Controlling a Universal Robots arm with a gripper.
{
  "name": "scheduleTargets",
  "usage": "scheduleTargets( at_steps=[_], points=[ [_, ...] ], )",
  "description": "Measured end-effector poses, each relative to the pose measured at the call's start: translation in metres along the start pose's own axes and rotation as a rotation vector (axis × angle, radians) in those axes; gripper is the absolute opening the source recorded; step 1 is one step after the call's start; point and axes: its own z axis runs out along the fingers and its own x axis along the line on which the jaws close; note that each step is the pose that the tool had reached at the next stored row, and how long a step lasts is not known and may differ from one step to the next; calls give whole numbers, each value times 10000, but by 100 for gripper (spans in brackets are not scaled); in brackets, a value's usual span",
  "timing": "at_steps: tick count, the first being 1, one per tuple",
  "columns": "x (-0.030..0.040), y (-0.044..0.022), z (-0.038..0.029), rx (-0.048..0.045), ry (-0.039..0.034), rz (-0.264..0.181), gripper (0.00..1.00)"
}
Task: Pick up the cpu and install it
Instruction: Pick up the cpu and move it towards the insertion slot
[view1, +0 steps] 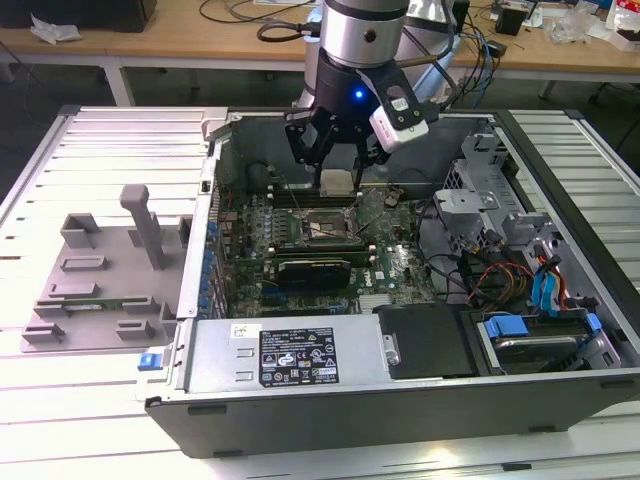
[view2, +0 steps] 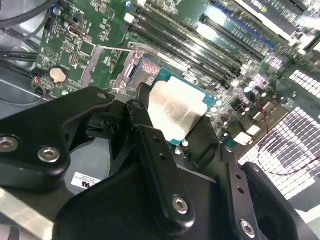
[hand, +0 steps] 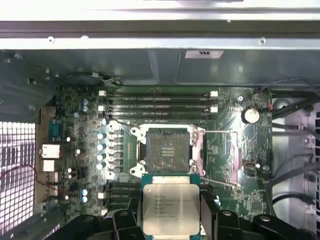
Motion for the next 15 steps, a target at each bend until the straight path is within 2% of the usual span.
scheduleTargets(
  at_steps=[2,4,7,11,13,15],
  points=[
    [-2,45,66,0,1,1,55],
    [2,50,85,0,-5,0,55],
    [21,55,118,1,-75,-3,55],
    [50,67,182,2,-239,-10,55],
    [59,70,207,3,-274,-11,55],
    [60,109,255,14,-276,-12,55]
  ],
)
